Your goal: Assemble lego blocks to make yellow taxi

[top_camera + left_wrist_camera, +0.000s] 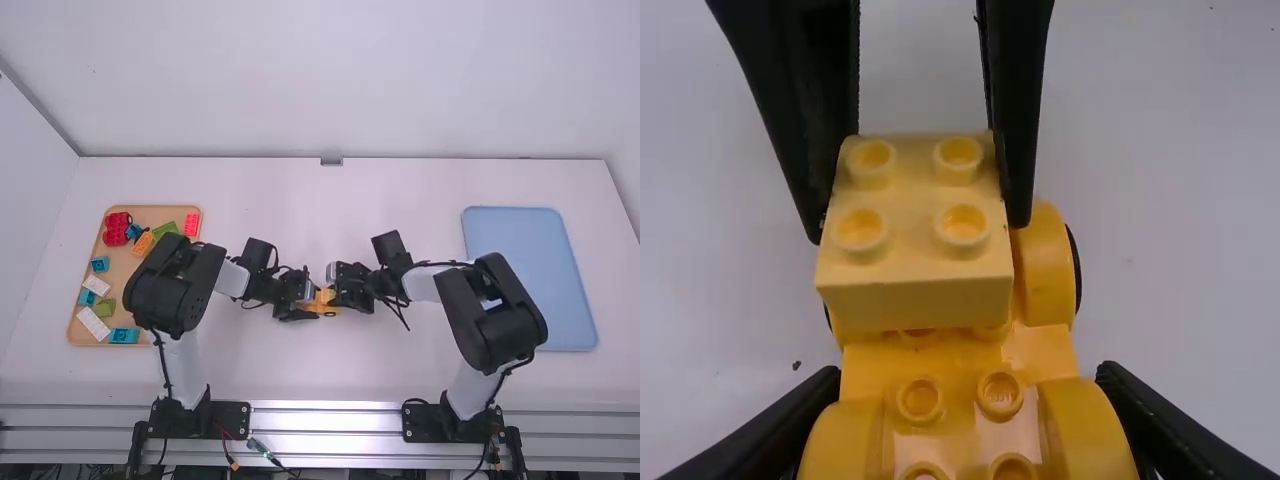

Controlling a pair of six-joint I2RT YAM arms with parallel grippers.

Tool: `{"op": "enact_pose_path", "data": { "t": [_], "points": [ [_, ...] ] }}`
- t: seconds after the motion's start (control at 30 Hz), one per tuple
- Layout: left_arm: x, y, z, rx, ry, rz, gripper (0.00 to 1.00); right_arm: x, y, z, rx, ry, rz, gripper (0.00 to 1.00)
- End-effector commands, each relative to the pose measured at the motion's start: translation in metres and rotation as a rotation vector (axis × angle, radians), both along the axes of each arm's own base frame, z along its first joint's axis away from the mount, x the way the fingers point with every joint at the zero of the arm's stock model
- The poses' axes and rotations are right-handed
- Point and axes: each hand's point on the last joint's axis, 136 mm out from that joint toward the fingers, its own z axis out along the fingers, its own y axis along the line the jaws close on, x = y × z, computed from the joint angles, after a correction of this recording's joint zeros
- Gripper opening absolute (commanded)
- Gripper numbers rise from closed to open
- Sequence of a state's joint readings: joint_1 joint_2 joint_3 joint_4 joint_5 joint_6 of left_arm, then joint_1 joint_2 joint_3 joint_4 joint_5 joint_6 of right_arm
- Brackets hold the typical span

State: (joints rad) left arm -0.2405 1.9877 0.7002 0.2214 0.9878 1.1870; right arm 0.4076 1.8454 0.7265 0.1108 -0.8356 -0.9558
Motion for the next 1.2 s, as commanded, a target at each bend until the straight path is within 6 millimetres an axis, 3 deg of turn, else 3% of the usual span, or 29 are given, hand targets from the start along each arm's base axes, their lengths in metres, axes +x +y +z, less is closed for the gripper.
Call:
{"op": "enact_pose_path", "data": {
  "t": [0.0,0.97,1.17],
  "points": [
    [-0.0101,-0.0015,-0.0028,-0.016,0.021,-0.022,0.64,-0.002,0.0004,-0.0042,-0.014,0.016,0.004,0.0],
    [-0.0051,-0.003,-0.0003,-0.018,0.017,-0.019,0.67,-0.0062,0.001,-0.0078,-0.037,0.038,-0.002,0.0],
    [-0.0046,-0.0016,-0.0004,-0.018,0.02,-0.014,0.67,-0.0058,0.0013,-0.0071,-0.033,0.037,-0.002,0.37]
  ]
}}
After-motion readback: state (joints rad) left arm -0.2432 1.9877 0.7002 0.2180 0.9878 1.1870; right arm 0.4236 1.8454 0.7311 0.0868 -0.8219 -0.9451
